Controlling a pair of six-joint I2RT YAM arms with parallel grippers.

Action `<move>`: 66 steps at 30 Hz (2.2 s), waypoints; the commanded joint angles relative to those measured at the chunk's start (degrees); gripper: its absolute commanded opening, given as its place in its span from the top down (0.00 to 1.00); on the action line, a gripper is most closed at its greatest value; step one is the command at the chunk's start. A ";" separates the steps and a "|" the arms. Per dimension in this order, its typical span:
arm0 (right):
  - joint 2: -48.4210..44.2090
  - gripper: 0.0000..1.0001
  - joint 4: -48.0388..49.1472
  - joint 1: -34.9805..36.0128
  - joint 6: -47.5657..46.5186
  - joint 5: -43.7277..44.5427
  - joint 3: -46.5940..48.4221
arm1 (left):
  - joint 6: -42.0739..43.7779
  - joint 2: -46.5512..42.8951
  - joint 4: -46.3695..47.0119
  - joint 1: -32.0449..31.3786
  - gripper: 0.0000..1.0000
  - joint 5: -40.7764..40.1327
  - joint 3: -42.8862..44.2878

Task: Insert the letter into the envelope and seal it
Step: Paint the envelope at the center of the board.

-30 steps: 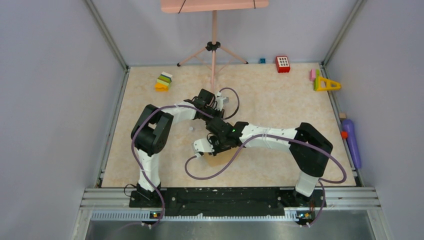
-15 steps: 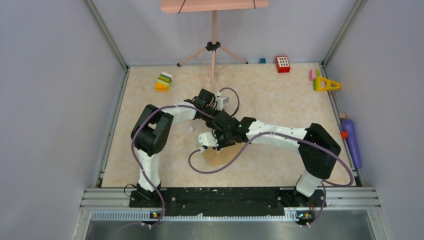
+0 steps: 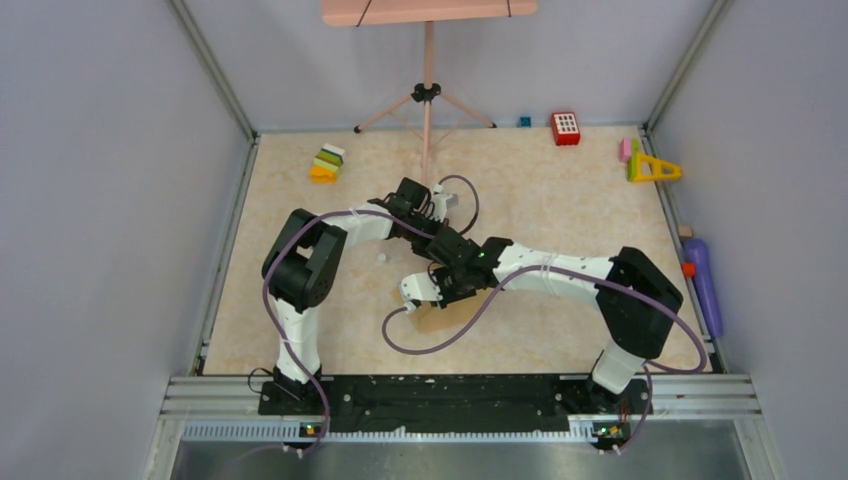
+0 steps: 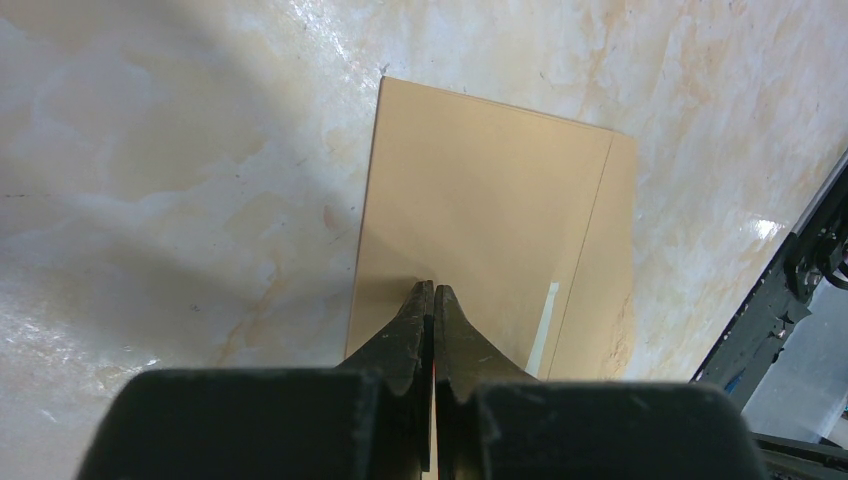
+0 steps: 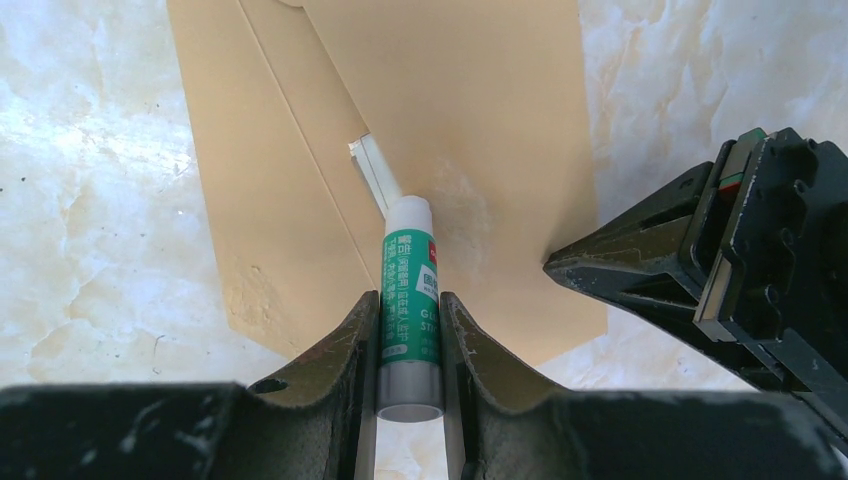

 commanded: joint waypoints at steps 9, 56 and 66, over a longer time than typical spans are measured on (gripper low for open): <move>1.33 1.00 1.17 1.45 -0.43 -1.38 2.17 | 3.13 4.94 -1.79 -1.42 1.00 -9.23 -1.86; 4.63 1.00 -0.03 1.07 -1.33 -4.03 3.90 | 3.15 5.16 -1.89 -1.41 1.00 -9.00 -1.68; 5.22 1.00 0.67 1.94 -0.90 -4.64 3.77 | 3.22 5.17 -1.88 -1.47 1.00 -8.95 -1.66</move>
